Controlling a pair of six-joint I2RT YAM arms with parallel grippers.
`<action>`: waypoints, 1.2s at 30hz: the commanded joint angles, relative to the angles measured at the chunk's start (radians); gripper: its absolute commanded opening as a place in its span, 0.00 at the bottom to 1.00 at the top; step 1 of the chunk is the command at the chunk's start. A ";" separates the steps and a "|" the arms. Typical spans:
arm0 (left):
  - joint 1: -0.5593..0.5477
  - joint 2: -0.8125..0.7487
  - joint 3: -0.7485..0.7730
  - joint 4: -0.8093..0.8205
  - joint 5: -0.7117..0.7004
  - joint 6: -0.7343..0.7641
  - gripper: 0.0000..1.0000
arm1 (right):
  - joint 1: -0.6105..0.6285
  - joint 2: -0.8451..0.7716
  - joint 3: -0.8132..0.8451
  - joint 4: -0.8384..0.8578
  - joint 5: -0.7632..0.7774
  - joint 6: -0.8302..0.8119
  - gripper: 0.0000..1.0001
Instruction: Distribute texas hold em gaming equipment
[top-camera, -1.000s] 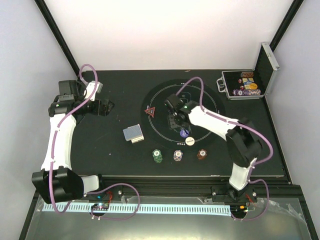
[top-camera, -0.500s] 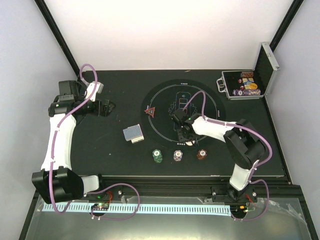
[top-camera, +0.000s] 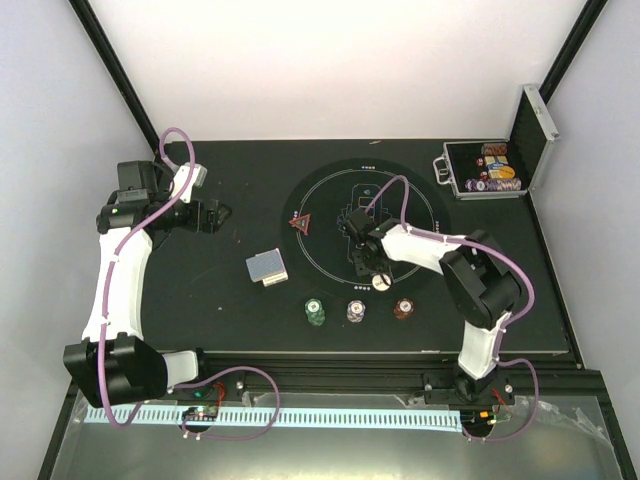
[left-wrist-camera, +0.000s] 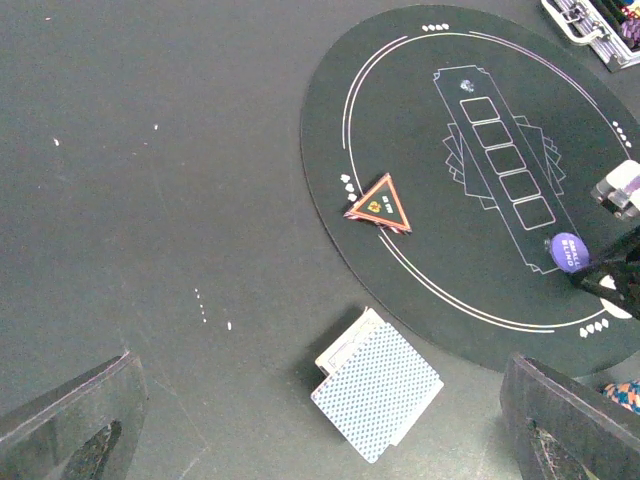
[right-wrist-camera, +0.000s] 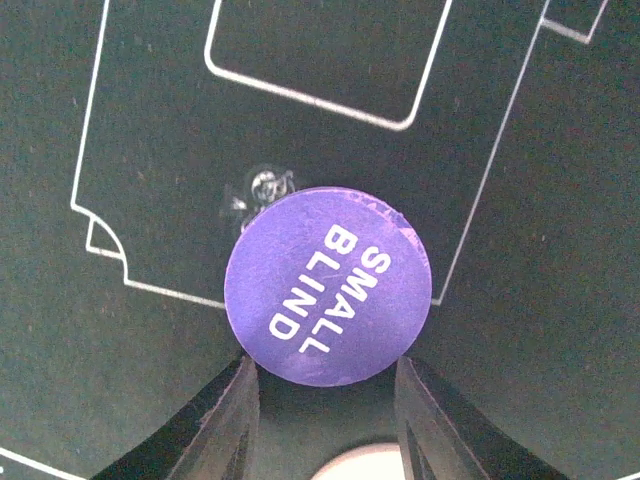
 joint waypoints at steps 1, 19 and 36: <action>0.005 0.001 0.045 -0.009 0.023 0.009 0.99 | -0.020 0.059 0.057 0.011 0.036 -0.028 0.39; 0.005 -0.005 0.052 -0.028 0.015 0.030 0.99 | -0.180 0.402 0.592 -0.087 0.134 -0.113 0.27; 0.005 0.005 0.072 -0.052 0.003 0.054 0.99 | -0.278 0.796 1.273 -0.249 0.019 -0.152 0.28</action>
